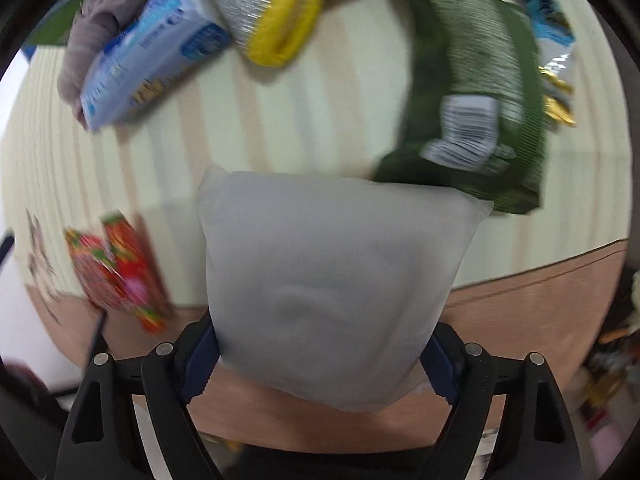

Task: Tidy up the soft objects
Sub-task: 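Grasp the white cloth pouch with the right tool while the left tool grasps the red-green snack bag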

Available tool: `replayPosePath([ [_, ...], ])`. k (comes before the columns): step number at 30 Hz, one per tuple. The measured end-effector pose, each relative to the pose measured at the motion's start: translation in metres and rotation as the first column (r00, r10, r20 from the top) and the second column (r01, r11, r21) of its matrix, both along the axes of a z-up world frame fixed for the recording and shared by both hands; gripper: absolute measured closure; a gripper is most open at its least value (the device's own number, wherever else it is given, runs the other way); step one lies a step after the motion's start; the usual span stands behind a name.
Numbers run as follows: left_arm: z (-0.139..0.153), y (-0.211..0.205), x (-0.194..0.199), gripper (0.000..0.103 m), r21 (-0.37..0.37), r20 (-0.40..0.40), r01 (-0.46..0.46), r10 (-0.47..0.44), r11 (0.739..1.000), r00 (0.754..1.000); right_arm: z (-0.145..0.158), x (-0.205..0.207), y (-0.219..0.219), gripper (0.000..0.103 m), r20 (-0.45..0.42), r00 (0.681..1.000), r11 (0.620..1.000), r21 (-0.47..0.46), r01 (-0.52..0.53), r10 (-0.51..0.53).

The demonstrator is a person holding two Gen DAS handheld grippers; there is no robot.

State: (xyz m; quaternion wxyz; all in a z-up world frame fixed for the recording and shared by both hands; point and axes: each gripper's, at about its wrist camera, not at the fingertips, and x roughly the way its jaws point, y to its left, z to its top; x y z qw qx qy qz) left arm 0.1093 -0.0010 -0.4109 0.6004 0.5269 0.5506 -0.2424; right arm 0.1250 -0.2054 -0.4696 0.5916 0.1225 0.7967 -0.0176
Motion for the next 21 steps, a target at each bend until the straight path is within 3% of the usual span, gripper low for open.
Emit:
replayPosePath([
  [5,-0.023,-0.016,0.006,0.0,0.035,-0.072,0.005,-0.003,0.999,0.997,-0.002,-0.018,-0.007,0.015,0.013,1.0,1.0,0.027,0.016,-0.016],
  [8,-0.025,-0.023,0.013,0.003,0.003,-0.097,-0.054,0.054,0.999,0.994,-0.001,-0.024,-0.004,0.015,0.032,0.999,1.0,0.022,0.016,-0.017],
  [10,-0.021,-0.025,0.019,0.019,-0.031,-0.137,-0.124,0.119,0.992,0.983,0.004,-0.022,-0.005,0.015,0.03,0.999,1.0,0.021,0.018,-0.018],
  [11,-0.019,-0.026,0.022,0.033,-0.044,-0.173,-0.172,0.162,0.984,0.971,0.004,-0.021,-0.004,0.015,0.029,0.999,1.0,0.021,0.019,-0.019],
  [14,-0.019,-0.023,0.033,0.048,-0.027,-0.219,-0.349,0.335,0.937,0.916,0.012,-0.012,-0.011,0.015,0.021,1.0,1.0,0.028,0.009,-0.01],
  [16,-0.02,-0.019,0.038,0.052,-0.024,-0.275,-0.481,0.457,0.876,0.846,0.019,0.003,-0.019,0.016,0.017,1.0,1.0,0.027,-0.011,0.011],
  [18,-0.024,-0.01,0.043,0.055,0.028,-0.318,-0.638,0.612,0.77,0.724,0.025,0.008,-0.019,0.021,0.023,0.999,0.999,0.017,-0.041,0.041],
  [19,-0.031,0.0,0.045,0.055,0.098,-0.366,-0.744,0.719,0.661,0.591,0.027,0.009,-0.017,0.022,0.03,0.998,0.998,0.003,-0.062,0.062],
  [20,-0.036,0.007,0.045,0.055,0.133,-0.413,-0.81,0.775,0.571,0.478,0.029,0.008,-0.014,0.023,0.038,0.995,0.996,-0.02,-0.089,0.09],
  [21,-0.039,0.016,0.044,0.055,0.154,-0.475,-0.875,0.811,0.458,0.341,0.031,0.008,-0.011,0.023,0.045,0.992,0.992,-0.047,-0.117,0.119],
])
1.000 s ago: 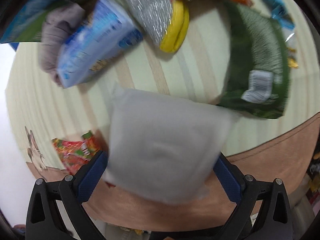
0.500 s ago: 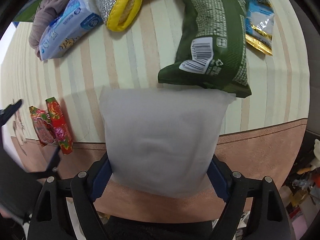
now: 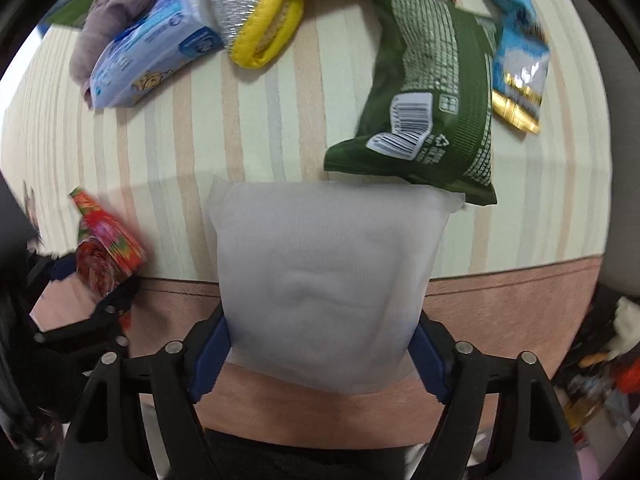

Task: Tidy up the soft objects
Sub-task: 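Grasp the white cloth pouch with the right tool while the left tool grasps the red-green snack bag, then carry both items into the box and open both tools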

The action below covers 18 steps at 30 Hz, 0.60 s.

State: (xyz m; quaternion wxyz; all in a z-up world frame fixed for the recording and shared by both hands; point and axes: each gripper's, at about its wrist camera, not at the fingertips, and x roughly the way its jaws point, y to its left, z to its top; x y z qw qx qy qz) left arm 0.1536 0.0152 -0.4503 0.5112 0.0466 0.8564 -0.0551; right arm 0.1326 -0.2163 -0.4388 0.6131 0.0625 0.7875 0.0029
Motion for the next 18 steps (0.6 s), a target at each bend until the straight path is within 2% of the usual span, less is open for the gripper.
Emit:
replayPosePath([
  [1,-0.003,0.006,-0.001,0.055,-0.051,-0.036,-0.107,0.105,0.993,0.994,0.002,-0.002,0.003,0.023,0.01,1.0,0.999,-0.022,-0.026,0.026],
  [3,-0.006,0.011,-0.003,0.053,-0.117,-0.07,-0.235,0.228,0.965,0.971,0.004,-0.004,0.007,0.022,0.02,0.999,0.998,-0.033,-0.046,0.046],
  [5,-0.008,0.012,-0.004,0.049,-0.135,-0.068,-0.267,0.26,0.954,0.963,0.005,-0.006,0.009,0.02,0.026,0.999,0.999,-0.031,-0.043,0.044],
  [7,-0.014,0.006,-0.015,0.047,-0.123,-0.043,-0.235,0.231,0.964,0.972,0.004,-0.007,0.009,0.018,0.027,0.999,0.999,-0.027,-0.029,0.03],
  [9,-0.012,0.002,-0.019,0.043,-0.1,-0.007,-0.165,0.165,0.981,0.986,0.002,-0.01,0.013,0.016,0.026,1.0,1.0,-0.026,-0.008,0.009],
  [12,-0.01,-0.012,-0.023,0.044,-0.041,0.028,-0.093,0.095,0.995,0.995,-0.002,-0.014,0.009,0.016,0.022,1.0,0.999,-0.023,0.022,-0.022],
  [13,-0.014,-0.021,-0.026,0.046,-0.023,0.042,-0.086,0.087,0.996,0.995,-0.004,-0.013,0.009,0.016,0.015,0.999,0.999,-0.025,0.034,-0.034],
  [15,-0.01,-0.036,-0.034,0.057,0.005,0.081,-0.073,0.072,0.997,0.994,-0.009,-0.011,0.007,0.016,0.014,0.999,0.998,-0.03,0.049,-0.049],
  [18,0.001,-0.058,-0.048,0.059,0.022,0.133,-0.06,0.057,0.998,0.99,-0.005,-0.018,0.011,0.022,0.048,0.998,0.998,-0.055,0.035,-0.032],
])
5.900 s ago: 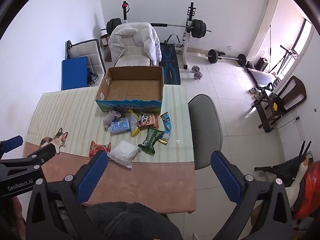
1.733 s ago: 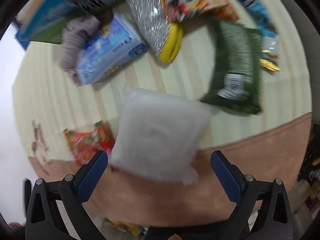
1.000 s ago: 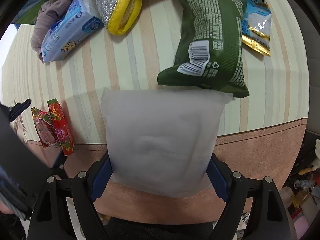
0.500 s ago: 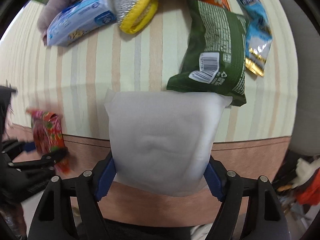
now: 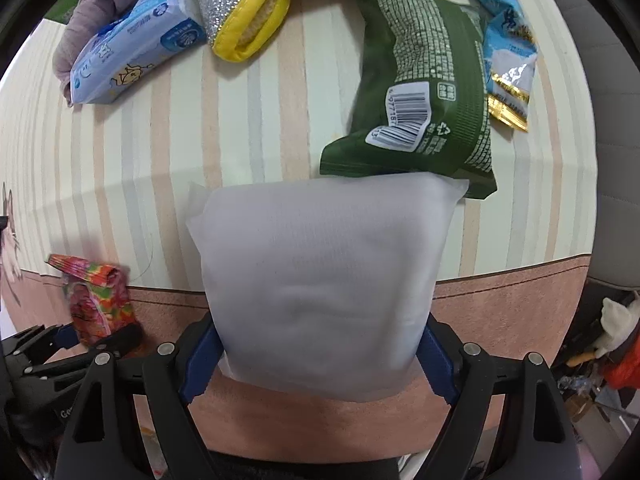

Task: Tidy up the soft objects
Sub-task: 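Carry both items into the box and open both tools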

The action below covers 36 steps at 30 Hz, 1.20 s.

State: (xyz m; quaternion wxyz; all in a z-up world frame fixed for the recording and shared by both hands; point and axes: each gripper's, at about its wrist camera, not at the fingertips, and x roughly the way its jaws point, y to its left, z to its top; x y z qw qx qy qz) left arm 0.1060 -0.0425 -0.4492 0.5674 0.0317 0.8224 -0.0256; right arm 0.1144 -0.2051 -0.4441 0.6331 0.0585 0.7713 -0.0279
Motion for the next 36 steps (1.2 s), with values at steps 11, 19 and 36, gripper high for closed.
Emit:
replayPosePath([
  [11,0.119,-0.04,-0.023,0.059,-0.07,0.285,0.001,0.02,0.998,0.958,0.085,-0.043,0.008,0.034,0.236,0.97,0.997,-0.062,-0.038,0.051],
  [19,0.237,-0.021,0.005,0.059,-0.116,0.454,0.031,0.026,0.993,0.891,0.191,-0.035,0.0,0.034,0.431,0.899,0.997,-0.054,-0.052,0.07],
  [36,0.274,-0.023,0.224,0.059,-0.229,0.481,0.014,0.101,0.973,0.871,0.279,0.137,-0.042,0.034,0.559,0.829,0.991,0.09,-0.101,0.033],
])
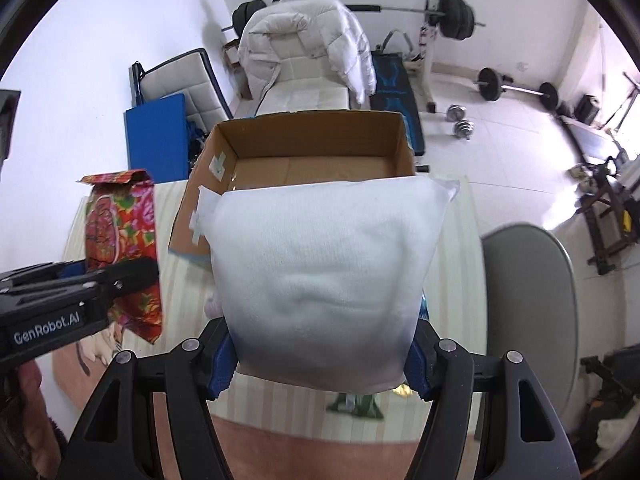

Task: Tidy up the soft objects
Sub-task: 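Carry both items into the box and open both tools, then grasp the lilac towel with the left tool while the right tool grasps the green snack bag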

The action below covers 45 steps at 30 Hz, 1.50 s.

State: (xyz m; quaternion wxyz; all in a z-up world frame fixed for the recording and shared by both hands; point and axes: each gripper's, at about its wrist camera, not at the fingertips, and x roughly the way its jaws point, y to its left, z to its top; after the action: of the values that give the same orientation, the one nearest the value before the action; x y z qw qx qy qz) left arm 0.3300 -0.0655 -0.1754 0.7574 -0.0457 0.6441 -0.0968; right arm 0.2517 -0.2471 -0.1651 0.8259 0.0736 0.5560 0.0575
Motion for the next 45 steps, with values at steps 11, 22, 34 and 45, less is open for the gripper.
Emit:
replayPosePath([
  [11,-0.115,-0.031,0.152,0.059,-0.093,-0.31,-0.02,-0.009,0.995,0.951,-0.1,0.186,-0.012,0.034,-0.27,0.962,0.999,0.032,-0.041,0.048],
  [22,-0.177,-0.059,0.193,0.061,-0.02,-0.381,0.084,-0.085,0.996,0.921,-0.181,0.251,-0.007,0.034,-0.414,0.91,0.997,-0.05,-0.057,0.031],
  [34,-0.127,-0.043,0.167,0.016,0.085,-0.239,0.05,-0.029,0.995,0.971,-0.172,0.247,-0.009,0.0,-0.405,0.914,0.998,-0.03,-0.049,0.033],
  [45,-0.018,-0.037,0.085,0.0,0.108,0.167,0.035,-0.053,0.994,0.985,-0.081,0.164,-0.013,0.0,-0.195,0.981,0.996,-0.092,-0.023,0.004],
])
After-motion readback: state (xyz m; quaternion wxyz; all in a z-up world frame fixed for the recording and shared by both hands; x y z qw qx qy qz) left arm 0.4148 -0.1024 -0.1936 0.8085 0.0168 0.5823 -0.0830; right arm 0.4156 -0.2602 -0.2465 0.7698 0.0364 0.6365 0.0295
